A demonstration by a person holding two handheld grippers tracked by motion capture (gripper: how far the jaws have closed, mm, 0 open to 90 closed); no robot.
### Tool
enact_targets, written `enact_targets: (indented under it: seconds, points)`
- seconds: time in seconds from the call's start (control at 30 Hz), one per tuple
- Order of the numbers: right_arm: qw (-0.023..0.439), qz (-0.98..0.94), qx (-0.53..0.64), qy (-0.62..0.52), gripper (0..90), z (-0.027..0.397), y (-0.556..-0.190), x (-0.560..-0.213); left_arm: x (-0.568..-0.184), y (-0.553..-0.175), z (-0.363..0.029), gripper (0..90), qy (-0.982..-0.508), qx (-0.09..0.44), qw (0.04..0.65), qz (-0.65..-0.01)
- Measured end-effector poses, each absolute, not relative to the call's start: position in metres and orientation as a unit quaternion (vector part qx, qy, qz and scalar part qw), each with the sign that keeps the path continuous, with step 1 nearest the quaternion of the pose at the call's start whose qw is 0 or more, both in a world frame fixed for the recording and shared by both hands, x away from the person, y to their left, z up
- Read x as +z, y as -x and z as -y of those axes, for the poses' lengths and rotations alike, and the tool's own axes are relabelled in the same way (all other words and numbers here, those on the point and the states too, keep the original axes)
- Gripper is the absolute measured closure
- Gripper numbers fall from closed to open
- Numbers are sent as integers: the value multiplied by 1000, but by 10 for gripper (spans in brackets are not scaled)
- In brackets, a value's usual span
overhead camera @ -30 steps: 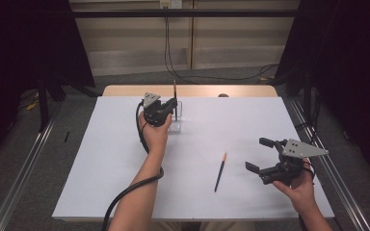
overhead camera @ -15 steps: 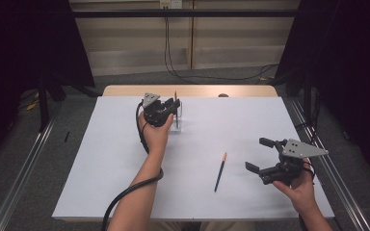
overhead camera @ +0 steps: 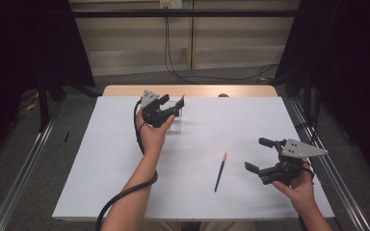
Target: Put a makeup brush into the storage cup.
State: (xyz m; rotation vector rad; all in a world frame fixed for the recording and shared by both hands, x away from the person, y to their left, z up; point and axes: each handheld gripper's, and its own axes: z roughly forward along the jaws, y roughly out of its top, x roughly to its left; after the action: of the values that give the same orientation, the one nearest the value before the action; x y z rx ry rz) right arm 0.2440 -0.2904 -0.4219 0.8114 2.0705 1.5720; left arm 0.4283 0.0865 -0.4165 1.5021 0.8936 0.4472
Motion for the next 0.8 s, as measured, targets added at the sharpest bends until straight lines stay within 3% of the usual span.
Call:
enact_targets:
  seconds: [0.53, 0.8]
  points:
    - [206, -747, 561, -292, 5, 289, -244, -423, -411, -416, -101, 149, -657, 161, 645, -355]
    - [205, -747, 561, -292, 5, 288, -245, -424, -410, -406, -113, 120, -660, 150, 652, -342]
